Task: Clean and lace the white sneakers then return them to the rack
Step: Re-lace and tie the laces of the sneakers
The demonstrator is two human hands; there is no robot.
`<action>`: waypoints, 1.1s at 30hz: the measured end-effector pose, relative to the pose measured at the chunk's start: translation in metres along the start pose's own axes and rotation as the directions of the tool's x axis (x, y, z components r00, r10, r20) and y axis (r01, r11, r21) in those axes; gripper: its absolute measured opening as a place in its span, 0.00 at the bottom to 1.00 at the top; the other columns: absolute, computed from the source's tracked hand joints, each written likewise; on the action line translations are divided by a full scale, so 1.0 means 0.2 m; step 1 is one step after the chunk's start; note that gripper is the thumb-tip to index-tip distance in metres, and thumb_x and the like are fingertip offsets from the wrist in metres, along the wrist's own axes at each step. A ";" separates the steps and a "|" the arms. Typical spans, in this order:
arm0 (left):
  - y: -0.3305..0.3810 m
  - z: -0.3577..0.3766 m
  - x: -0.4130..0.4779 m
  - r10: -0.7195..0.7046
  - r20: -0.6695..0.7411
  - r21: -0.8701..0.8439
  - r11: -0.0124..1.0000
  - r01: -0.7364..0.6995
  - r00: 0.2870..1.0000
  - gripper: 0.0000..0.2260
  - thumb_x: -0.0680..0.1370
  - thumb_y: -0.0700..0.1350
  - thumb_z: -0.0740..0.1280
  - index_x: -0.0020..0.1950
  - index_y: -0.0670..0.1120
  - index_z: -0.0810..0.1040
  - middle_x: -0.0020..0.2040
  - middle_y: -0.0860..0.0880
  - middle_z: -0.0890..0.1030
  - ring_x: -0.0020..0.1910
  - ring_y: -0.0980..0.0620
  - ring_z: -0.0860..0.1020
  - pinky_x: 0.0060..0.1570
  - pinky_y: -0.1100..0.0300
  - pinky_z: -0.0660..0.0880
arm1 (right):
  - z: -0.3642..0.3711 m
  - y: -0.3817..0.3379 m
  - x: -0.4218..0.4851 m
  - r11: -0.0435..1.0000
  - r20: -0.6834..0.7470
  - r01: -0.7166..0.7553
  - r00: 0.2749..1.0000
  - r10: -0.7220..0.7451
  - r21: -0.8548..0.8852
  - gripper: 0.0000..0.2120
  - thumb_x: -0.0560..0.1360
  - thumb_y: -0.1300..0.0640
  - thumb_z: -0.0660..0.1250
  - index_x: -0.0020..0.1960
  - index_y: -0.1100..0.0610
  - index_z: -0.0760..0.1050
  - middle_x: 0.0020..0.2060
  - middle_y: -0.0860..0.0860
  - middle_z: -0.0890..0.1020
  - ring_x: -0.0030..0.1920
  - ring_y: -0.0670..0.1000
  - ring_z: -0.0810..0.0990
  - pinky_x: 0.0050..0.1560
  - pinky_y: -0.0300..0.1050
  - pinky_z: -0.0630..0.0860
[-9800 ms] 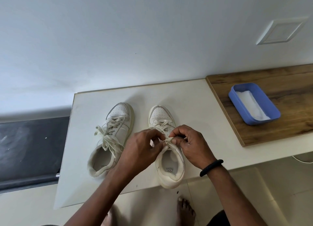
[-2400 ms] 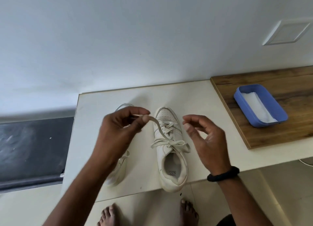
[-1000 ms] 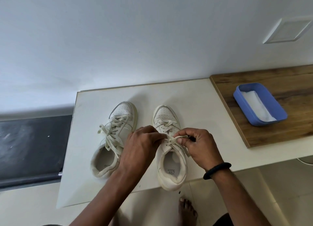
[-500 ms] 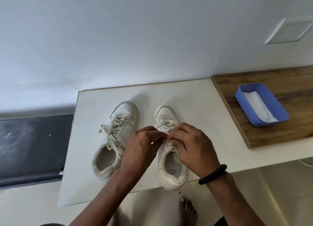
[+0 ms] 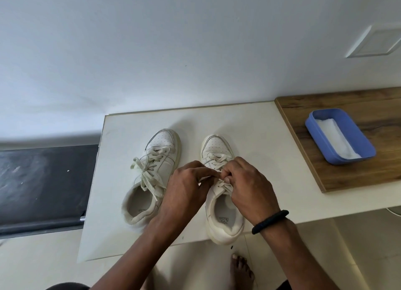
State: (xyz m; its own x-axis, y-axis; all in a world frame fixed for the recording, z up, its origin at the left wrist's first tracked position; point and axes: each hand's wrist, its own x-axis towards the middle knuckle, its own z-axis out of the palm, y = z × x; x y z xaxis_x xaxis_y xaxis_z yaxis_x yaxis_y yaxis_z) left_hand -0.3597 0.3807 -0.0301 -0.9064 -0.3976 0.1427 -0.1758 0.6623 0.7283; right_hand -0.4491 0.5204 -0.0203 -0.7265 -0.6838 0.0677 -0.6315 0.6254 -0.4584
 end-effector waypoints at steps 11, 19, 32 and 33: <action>-0.02 0.03 0.02 -0.012 -0.019 -0.073 0.997 0.010 1.000 0.06 0.74 0.44 0.75 0.48 0.55 0.87 0.42 0.59 0.83 0.40 0.63 0.78 0.39 0.72 0.68 | 0.07 0.10 0.00 0.972 -0.079 0.093 0.994 -0.078 0.217 0.10 0.77 0.64 0.63 0.44 0.50 0.71 0.44 0.43 0.75 0.45 0.49 0.78 0.39 0.53 0.79; -0.03 0.08 0.02 -0.240 0.031 -0.310 0.921 0.237 0.970 0.06 0.73 0.41 0.76 0.44 0.53 0.88 0.41 0.56 0.82 0.44 0.59 0.80 0.42 0.66 0.73 | 0.10 0.11 0.00 0.949 -0.075 0.057 0.997 -0.035 0.311 0.08 0.76 0.58 0.60 0.44 0.45 0.70 0.43 0.42 0.75 0.47 0.47 0.76 0.45 0.43 0.75; 0.02 0.06 -0.02 0.014 -0.053 0.130 0.991 -0.007 0.999 0.09 0.76 0.42 0.73 0.51 0.55 0.87 0.43 0.55 0.82 0.44 0.51 0.77 0.44 0.56 0.76 | 0.10 0.11 0.01 0.838 -0.061 -0.079 0.989 0.133 0.540 0.08 0.74 0.68 0.72 0.44 0.55 0.82 0.41 0.43 0.85 0.46 0.42 0.83 0.49 0.35 0.79; 0.01 0.07 -0.02 0.021 -0.066 0.138 0.990 -0.011 0.998 0.09 0.76 0.41 0.73 0.50 0.55 0.87 0.43 0.56 0.83 0.43 0.52 0.77 0.43 0.56 0.76 | 0.10 0.11 0.01 0.825 -0.061 -0.092 0.987 0.151 0.557 0.08 0.74 0.67 0.72 0.44 0.55 0.81 0.40 0.44 0.85 0.46 0.43 0.83 0.49 0.35 0.79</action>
State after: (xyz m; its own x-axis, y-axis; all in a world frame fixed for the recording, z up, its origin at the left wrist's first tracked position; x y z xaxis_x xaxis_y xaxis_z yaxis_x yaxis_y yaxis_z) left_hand -0.3622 0.3925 -0.0375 -0.8824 -0.4250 0.2018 -0.2170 0.7483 0.6269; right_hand -0.4586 0.5247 -0.0473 -0.8285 -0.5576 0.0519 -0.3037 0.3696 -0.8782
